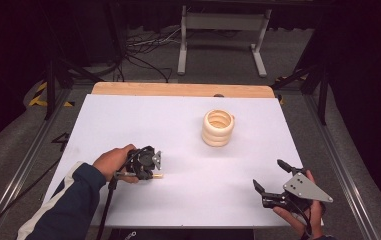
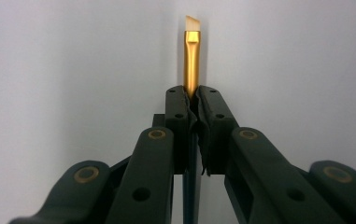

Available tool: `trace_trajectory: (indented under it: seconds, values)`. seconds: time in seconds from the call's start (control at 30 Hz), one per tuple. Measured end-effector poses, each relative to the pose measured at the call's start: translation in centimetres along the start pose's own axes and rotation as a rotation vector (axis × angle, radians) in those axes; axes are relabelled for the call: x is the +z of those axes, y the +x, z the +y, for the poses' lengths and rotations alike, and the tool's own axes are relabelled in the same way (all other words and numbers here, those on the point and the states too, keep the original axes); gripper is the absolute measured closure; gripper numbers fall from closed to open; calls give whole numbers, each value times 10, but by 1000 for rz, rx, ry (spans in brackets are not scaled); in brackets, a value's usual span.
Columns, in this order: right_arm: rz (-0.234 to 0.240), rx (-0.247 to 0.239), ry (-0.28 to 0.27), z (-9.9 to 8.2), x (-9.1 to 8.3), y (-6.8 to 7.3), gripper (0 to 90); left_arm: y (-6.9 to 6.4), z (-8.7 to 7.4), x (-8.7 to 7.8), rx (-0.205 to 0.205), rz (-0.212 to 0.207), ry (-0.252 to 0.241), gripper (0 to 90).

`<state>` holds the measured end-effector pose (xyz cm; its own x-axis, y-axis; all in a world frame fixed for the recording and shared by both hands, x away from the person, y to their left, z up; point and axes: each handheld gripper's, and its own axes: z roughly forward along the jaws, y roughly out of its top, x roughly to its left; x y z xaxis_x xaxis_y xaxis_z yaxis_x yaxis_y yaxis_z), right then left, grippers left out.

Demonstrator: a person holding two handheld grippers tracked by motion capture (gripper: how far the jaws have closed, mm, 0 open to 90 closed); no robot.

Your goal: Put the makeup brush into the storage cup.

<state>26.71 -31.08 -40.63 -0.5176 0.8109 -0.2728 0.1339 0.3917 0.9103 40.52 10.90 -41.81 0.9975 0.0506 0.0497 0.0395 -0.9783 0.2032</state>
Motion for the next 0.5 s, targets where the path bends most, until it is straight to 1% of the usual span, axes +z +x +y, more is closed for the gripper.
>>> trace_trajectory:
  seconds: [0.03,0.07,0.1,0.13,0.17,0.2,0.23,0.27,0.3,0.33,0.37,0.4,0.43,0.47,0.5]
  values:
    - [-1,-1,-1,0,0,0,65,1,-2,-3,-8,24,-15,833]
    - [-2,-3,-2,0,0,1,65,2,-5,-7,-22,35,-39,833]
    - [-1,-4,-2,1,0,1,66,2,-5,-7,-22,35,-39,833]
    - [0,-4,-1,1,0,1,65,3,-11,-15,-54,62,-108,833]
    - [-1,-5,-1,1,0,1,65,3,-13,-19,-65,85,-130,833]
    - [0,-3,-2,0,0,1,65,3,-15,-21,-74,98,-148,833]
    - [0,0,-4,0,0,1,66,2,-17,-26,-90,116,-180,833]
    - [-6,0,-6,0,0,0,65,2,-20,-31,-109,128,-222,833]
    - [-10,4,-8,0,0,0,65,2,-22,-35,-110,144,-250,834]
    - [-13,8,-10,0,0,0,64,1,-24,-40,-124,162,-280,834]
    - [-14,11,-13,0,0,0,64,1,-26,-45,-142,180,-325,834]
    - [-18,14,-13,1,0,-1,64,1,-26,-45,-142,180,-325,833]
    - [-19,15,-15,1,0,-1,64,-1,-29,-51,-162,207,-375,834]
    - [-23,13,-17,1,-1,0,64,-1,-29,-51,-162,207,-375,834]
    - [-23,13,-17,1,-1,0,64,-2,-30,-54,-163,219,-393,834]
